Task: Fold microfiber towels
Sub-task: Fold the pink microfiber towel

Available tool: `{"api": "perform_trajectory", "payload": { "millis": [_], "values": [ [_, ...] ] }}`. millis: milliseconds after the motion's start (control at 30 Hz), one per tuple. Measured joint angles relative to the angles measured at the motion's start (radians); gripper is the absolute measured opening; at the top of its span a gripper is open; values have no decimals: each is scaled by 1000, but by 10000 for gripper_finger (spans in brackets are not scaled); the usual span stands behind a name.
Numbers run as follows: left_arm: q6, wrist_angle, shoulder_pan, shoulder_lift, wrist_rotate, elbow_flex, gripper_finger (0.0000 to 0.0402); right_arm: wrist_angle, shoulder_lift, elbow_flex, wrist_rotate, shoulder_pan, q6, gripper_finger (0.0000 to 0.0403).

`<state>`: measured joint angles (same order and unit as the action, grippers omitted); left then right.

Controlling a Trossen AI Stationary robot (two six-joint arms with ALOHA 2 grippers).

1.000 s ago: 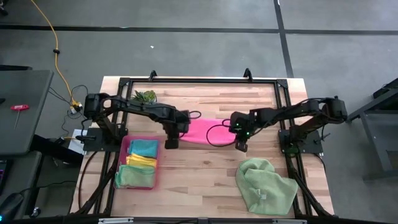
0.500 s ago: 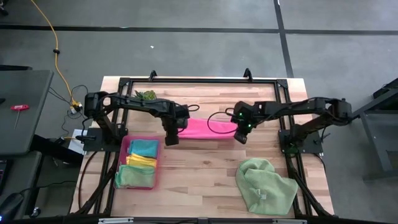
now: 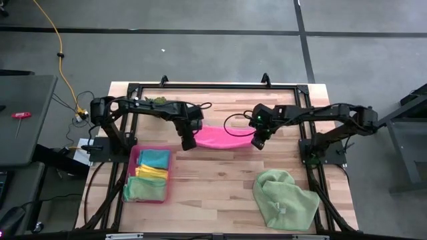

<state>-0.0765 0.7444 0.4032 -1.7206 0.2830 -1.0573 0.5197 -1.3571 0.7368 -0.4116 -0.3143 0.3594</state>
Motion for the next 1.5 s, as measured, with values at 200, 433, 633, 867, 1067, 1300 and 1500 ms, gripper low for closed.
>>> {"api": "perform_trajectory", "payload": {
  "millis": [200,433,633,867,1067,1300,1500],
  "values": [
    [-10,-13,39,0,40,0,0,-4,13,1,3,-46,71,0],
    [-51,-122,57,0,21,0,0,6,13,1,71,-59,189,0],
    [-70,-134,57,0,10,0,0,22,13,1,74,-59,238,0],
    [-124,-133,57,0,-45,0,0,31,13,1,107,-84,277,0],
    [-161,-148,57,0,-113,0,0,30,13,1,130,-117,324,0],
    [-210,-213,61,0,-173,-1,0,29,12,1,204,-126,361,0],
    [-250,-219,61,0,-262,-1,0,33,12,1,292,-126,382,0]
  ]
}}
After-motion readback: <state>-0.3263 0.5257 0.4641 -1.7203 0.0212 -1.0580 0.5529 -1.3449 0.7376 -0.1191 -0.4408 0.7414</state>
